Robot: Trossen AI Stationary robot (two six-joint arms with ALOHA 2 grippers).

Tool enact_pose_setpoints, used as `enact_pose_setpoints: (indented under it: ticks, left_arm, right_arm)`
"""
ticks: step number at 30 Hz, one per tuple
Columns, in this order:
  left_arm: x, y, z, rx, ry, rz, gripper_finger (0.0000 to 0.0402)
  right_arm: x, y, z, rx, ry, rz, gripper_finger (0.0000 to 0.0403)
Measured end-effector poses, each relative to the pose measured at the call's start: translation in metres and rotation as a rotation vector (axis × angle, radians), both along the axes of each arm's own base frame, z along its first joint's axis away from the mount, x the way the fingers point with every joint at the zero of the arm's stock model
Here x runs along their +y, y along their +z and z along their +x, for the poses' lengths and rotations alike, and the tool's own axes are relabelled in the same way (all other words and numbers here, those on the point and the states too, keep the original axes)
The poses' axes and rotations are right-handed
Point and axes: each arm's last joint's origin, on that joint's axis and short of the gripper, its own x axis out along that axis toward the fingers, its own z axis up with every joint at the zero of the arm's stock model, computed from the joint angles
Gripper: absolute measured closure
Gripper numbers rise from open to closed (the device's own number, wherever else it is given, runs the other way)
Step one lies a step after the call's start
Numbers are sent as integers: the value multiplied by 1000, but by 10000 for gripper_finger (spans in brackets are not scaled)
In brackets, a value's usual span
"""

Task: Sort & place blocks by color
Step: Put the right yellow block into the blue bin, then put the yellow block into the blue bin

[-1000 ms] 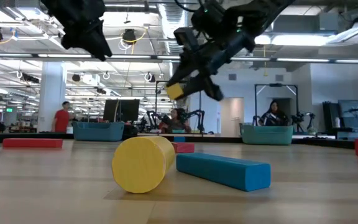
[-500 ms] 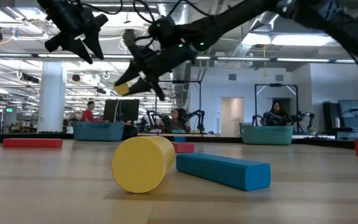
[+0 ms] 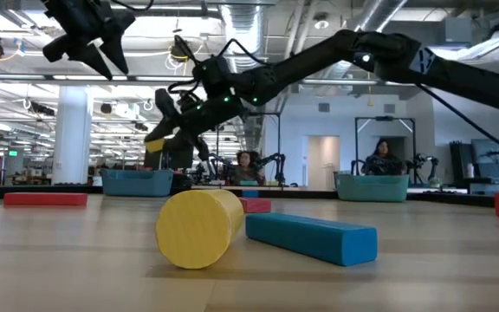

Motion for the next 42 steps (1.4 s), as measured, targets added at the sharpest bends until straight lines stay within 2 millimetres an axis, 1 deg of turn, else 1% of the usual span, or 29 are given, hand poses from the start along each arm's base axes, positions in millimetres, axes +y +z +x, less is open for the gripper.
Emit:
enact_pose_setpoints:
  ticks: [10,12,16,18,20,22,26,36,40,42]
  left_arm:
    - [0,-6,-1,36,40,-48,219]
    - [0,-6,-1,34,47,-53,219]
    - [1,-8,2,30,62,-64,219]
    - [2,-10,2,22,74,-76,219]
    - [2,-12,4,19,79,-87,219]
    - [3,-13,5,17,89,-99,219]
    - [5,-15,9,19,102,-114,219]
    - [11,-24,22,70,92,-154,219]
    - [13,-29,28,88,70,-193,219]
    - [14,-31,30,91,61,-206,219]
  right_arm:
    - [-9,4,-1,-6,-50,-172,256]
    - [-12,2,-2,5,-46,-195,256]
    - [-24,-16,-4,30,-44,-214,257]
    - [-29,-16,-6,20,-49,-216,257]
    - [-32,-10,-6,-10,-53,-215,253]
    - [-32,-8,-6,-14,-52,-216,247]
    - [-28,-12,-5,5,-38,-223,229]
    - [-27,-12,-5,14,-22,-256,161]
    - [-25,-13,-4,23,-15,-258,155]
    - [-24,-13,-5,32,16,-233,158]
